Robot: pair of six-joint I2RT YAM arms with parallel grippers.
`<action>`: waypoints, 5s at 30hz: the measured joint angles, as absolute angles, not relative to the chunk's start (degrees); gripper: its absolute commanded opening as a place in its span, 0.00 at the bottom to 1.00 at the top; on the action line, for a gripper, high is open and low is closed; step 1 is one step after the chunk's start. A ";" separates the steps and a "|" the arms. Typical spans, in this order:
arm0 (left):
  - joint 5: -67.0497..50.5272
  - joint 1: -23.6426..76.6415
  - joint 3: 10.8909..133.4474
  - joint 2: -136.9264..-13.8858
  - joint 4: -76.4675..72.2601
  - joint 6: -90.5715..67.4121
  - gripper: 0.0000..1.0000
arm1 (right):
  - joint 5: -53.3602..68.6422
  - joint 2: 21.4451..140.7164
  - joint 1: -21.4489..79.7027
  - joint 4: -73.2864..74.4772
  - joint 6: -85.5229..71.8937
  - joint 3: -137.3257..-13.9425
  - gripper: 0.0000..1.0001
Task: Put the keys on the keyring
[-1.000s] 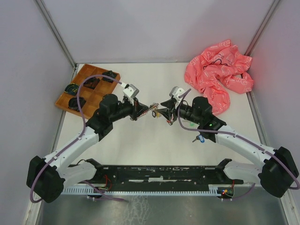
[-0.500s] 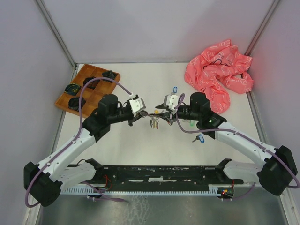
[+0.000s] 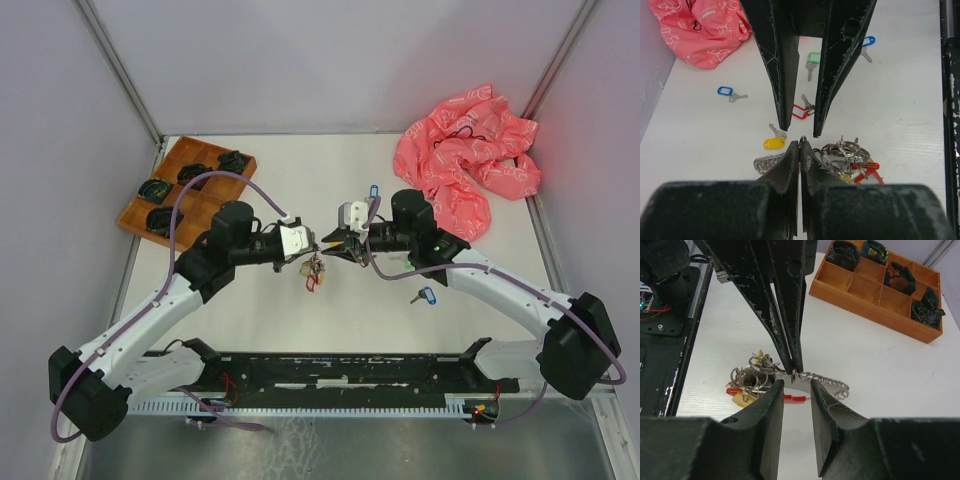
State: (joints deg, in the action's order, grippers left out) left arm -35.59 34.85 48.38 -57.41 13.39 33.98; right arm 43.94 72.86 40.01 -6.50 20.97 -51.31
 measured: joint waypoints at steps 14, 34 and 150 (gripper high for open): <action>-36.56 35.14 48.38 -57.32 13.19 35.00 0.03 | 43.97 74.26 40.01 -7.73 17.85 -51.31 0.25; -34.70 35.18 46.26 -55.07 8.36 31.38 0.23 | 43.68 75.37 40.01 -12.69 16.49 -49.47 0.01; -17.04 42.09 72.36 -69.82 43.88 32.93 0.03 | 44.14 69.84 39.20 -21.56 20.25 -43.48 0.37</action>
